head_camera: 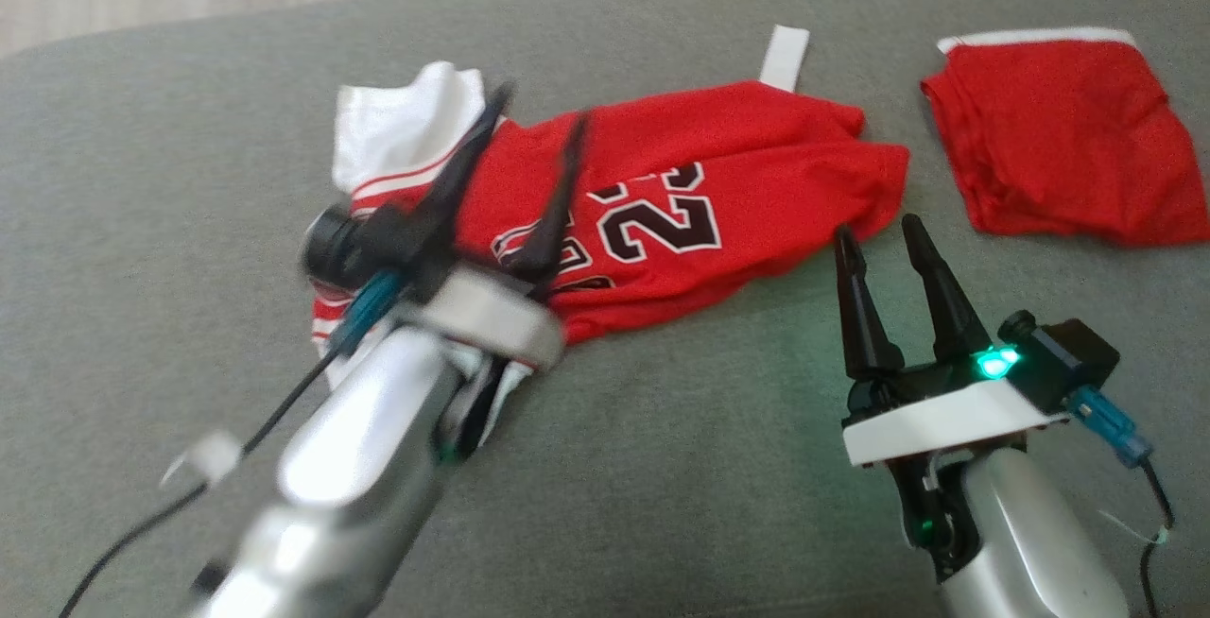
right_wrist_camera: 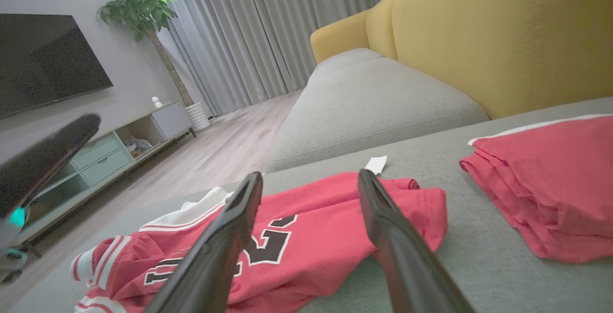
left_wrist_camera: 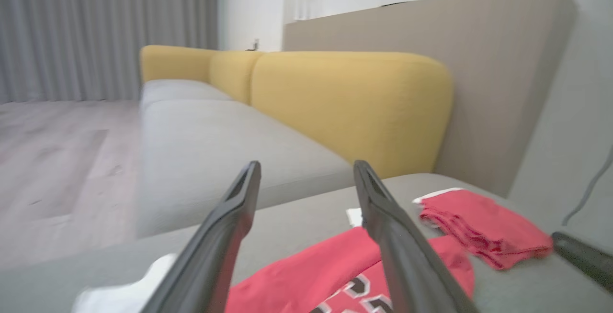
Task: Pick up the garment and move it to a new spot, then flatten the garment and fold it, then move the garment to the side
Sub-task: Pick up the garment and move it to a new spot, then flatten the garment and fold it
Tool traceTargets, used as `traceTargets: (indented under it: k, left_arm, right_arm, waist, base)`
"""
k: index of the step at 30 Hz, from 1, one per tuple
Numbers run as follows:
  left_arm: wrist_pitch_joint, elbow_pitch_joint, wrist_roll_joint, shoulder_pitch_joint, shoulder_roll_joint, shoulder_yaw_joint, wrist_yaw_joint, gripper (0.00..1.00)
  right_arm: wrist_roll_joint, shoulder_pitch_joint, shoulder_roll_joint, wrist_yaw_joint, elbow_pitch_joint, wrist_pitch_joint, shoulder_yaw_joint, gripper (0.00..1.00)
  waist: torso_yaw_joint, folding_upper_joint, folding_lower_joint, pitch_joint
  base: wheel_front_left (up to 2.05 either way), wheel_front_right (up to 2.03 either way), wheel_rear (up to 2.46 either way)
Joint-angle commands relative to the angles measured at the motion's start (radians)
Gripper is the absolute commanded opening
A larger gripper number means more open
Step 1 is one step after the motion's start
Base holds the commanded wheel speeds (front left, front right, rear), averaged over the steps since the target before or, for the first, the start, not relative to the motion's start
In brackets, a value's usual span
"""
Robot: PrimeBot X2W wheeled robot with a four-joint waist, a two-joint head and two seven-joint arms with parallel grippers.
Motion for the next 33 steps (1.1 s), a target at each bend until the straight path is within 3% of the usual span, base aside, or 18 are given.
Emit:
traceTargets:
  k: [1,9,14,21,28,33]
  left_arm:
    - [-0.005,-0.051,0.02,0.034,0.04,0.064,0.008,1.0]
    - [-0.005,-0.205,0.098,0.302,0.098,0.229,0.019,1.0]
    - [-0.005,-0.272,0.138,0.436,0.068,0.291,0.0,1.0]
    - [-0.005,-0.291,0.207,0.451,0.005,0.334,-0.053,1.0]
    - [-0.005,-0.27,0.24,0.441,-0.032,0.364,-0.095,1.0]
    - [-0.005,-0.255,0.256,0.423,-0.056,0.366,-0.123,1.0]
  right_arm:
    - [-0.008,-0.002,-0.002,-0.001,-0.025,-0.011,0.02,1.0]
    - [-0.011,0.028,-0.002,-0.001,-0.018,-0.011,0.015,1.0]
    - [-0.018,0.04,-0.002,-0.001,-0.015,-0.011,0.008,1.0]
    - [-0.12,-0.032,-0.002,-0.001,0.021,0.004,-0.057,1.0]
    - [-0.329,-0.273,-0.004,-0.001,0.163,0.249,-0.257,1.0]
    - [-0.443,-0.439,-0.048,-0.001,0.324,0.435,-0.358,1.0]
  waist:
    - [0.036,0.0,0.0,-0.033]
    - [0.083,0.0,0.0,-0.069]
    - [0.108,0.0,0.0,-0.074]
    - [0.152,0.0,0.0,-0.036]
    - [0.188,0.0,0.0,0.026]
    - [0.229,0.0,0.0,0.061]
  base:
    - [0.0,0.0,0.0]
    - [0.0,0.0,0.0]
    - [0.0,0.0,0.0]
    - [0.0,0.0,0.0]
    - [0.0,0.0,0.0]
    - [0.0,0.0,0.0]
